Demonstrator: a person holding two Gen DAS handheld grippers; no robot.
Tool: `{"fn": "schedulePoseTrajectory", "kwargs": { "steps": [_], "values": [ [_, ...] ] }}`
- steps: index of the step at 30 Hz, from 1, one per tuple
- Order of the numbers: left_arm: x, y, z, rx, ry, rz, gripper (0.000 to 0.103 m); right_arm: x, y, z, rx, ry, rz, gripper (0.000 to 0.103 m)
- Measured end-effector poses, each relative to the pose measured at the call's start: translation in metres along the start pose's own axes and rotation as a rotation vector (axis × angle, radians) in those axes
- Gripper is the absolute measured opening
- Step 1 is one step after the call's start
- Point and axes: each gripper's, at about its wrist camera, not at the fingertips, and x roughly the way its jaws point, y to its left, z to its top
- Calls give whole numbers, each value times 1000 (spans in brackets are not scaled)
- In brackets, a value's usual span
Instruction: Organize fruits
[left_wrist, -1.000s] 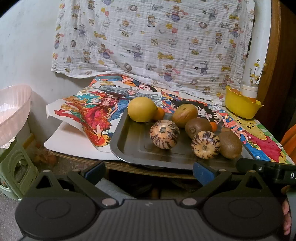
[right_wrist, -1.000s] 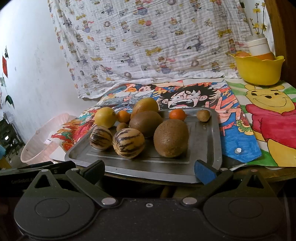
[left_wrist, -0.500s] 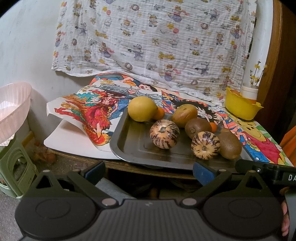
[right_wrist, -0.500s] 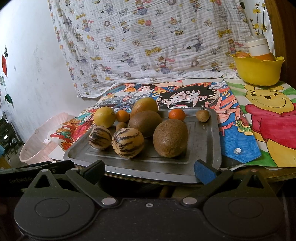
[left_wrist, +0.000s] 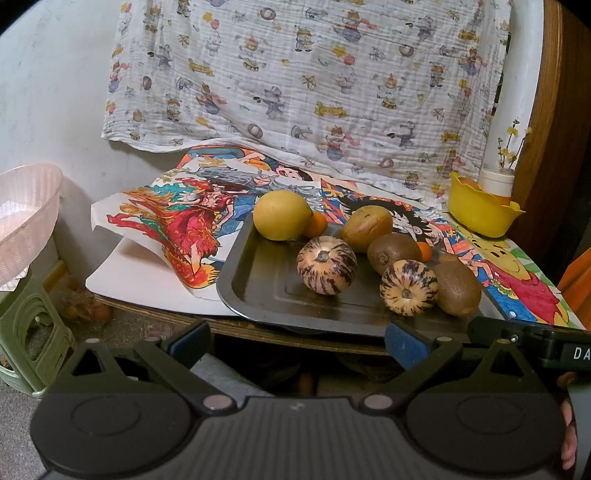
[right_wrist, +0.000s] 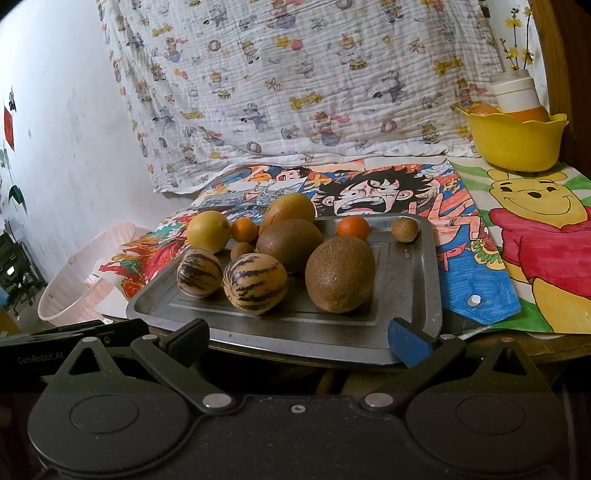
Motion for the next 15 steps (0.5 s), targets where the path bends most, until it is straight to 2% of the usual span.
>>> {"fn": "schedulePoseTrajectory", "kwargs": {
  "steps": [15],
  "values": [
    [0, -1, -1, 1, 1, 0, 103, 0, 1, 0, -2, 1, -1, 102]
  ]
}}
